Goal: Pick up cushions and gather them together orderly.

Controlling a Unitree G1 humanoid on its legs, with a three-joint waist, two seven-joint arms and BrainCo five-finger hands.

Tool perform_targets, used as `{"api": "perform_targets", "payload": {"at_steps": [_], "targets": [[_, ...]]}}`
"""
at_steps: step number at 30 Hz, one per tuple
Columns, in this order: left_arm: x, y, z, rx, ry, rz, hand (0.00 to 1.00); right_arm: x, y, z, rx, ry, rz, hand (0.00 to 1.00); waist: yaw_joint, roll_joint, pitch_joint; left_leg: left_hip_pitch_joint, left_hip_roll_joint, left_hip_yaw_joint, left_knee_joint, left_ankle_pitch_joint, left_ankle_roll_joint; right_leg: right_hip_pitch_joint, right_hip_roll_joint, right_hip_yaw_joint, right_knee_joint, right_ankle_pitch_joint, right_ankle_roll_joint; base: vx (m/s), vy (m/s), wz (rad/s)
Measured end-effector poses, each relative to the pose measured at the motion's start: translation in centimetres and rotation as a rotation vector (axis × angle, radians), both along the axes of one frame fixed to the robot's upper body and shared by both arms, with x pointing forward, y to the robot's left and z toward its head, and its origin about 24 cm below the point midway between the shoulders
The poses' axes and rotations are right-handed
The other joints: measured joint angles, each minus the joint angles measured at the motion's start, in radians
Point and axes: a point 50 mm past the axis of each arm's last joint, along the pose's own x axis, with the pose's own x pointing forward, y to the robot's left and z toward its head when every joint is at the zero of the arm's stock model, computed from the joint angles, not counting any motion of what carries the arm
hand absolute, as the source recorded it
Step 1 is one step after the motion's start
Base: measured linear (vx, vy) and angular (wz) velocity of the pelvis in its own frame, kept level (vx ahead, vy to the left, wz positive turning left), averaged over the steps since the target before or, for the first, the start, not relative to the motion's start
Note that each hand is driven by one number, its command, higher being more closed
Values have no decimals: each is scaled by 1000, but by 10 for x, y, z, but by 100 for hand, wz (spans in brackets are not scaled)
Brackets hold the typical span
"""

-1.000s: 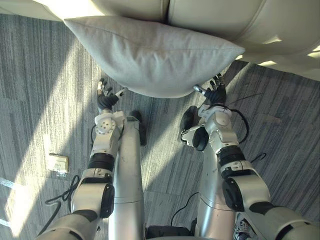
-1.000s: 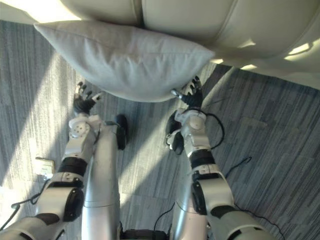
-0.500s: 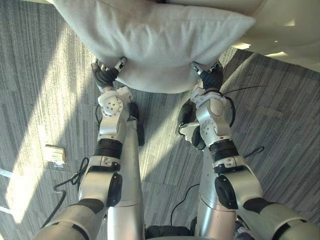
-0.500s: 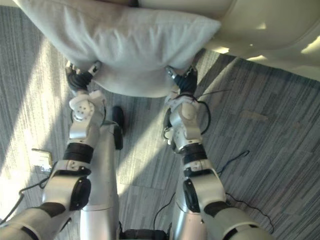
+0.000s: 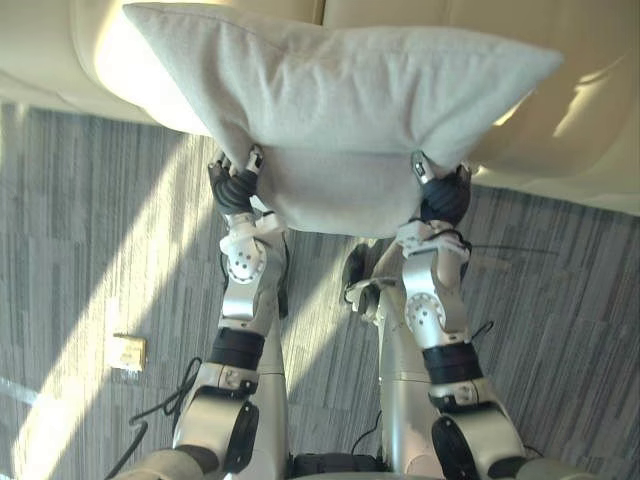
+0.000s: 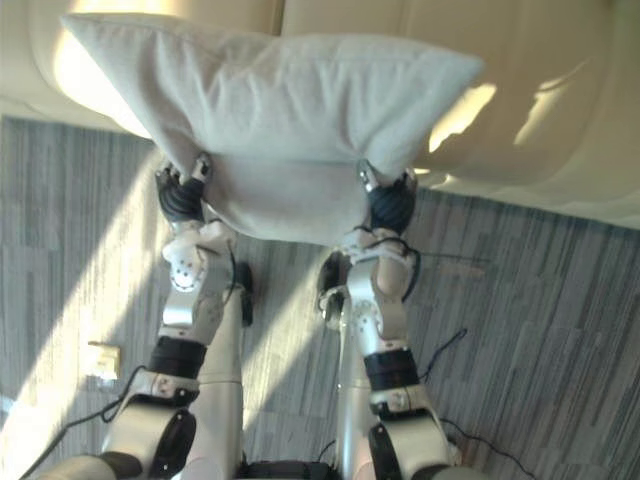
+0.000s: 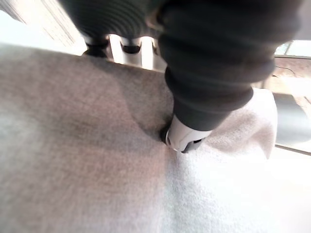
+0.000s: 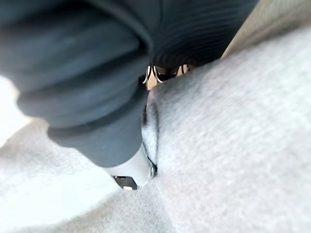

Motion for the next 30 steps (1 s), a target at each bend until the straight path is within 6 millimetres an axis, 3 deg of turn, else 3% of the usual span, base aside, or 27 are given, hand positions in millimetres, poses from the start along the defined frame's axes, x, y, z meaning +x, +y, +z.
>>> {"api": "perform_targets", "payload": {"at_steps": [1,6,11,14,17,21,24,26,27,28,29,30], "targets": [[-9,-4,-13,-5,30,-15,100,-9,-4,-14,-2,35,-9,100,0,-1,-56,50,1,7,-35,2,-4,47,0,-1,-32,1,-2,198,9,1],[-44,1,-56,-16,139,-26,100,-42,-4,-47,-40,114,26,100,2,0,-168,324,6,47,-198,1,1,307,7,-2,-187,10,-4,243,36,-6],[-83,12,-81,-20,203,-24,100,-79,0,-75,-94,200,78,100,9,2,-282,532,20,94,-348,3,12,508,33,22,-357,32,30,240,65,-17],[-97,15,-91,-14,238,-32,100,-86,0,-82,-117,219,103,100,11,7,-333,621,19,127,-411,1,22,583,39,50,-423,46,37,164,87,-24],[-102,16,-96,-10,255,-44,100,-89,-2,-85,-155,230,101,100,10,7,-348,662,16,144,-424,-6,34,608,32,65,-414,49,42,106,72,-22],[-106,15,-103,12,288,-77,100,-92,-7,-99,-162,300,91,100,6,8,-346,761,13,183,-427,-35,57,580,-1,52,-209,84,110,33,77,-16],[-109,16,-106,26,302,-83,100,-92,-8,-108,-196,345,94,100,6,14,-342,821,14,193,-432,-80,84,530,-35,26,-59,117,134,23,28,-16],[-110,17,-107,27,306,-82,100,-93,-8,-117,-206,381,105,100,2,-4,-355,846,14,190,-464,-85,83,506,-42,-7,-131,56,109,91,-57,0],[-110,17,-107,29,304,-83,100,-92,-8,-117,-207,381,106,100,2,-6,-357,845,15,186,-471,-85,83,498,-40,-10,-171,57,106,128,-121,3],[-110,18,-108,44,307,-90,100,-92,-9,-117,-214,381,110,100,1,-12,-359,846,14,179,-496,-83,78,483,-25,6,-310,90,104,241,-207,16],[-110,20,-109,67,310,-104,100,-92,-11,-118,-231,381,112,100,-4,-27,-367,846,4,158,-511,-83,51,487,-19,26,-447,206,67,216,-181,18],[-110,18,-111,69,320,-115,100,-91,-14,-118,-243,384,111,100,-13,-11,-362,848,6,138,-515,-84,41,507,-2,19,-462,209,22,294,-171,13]]}}
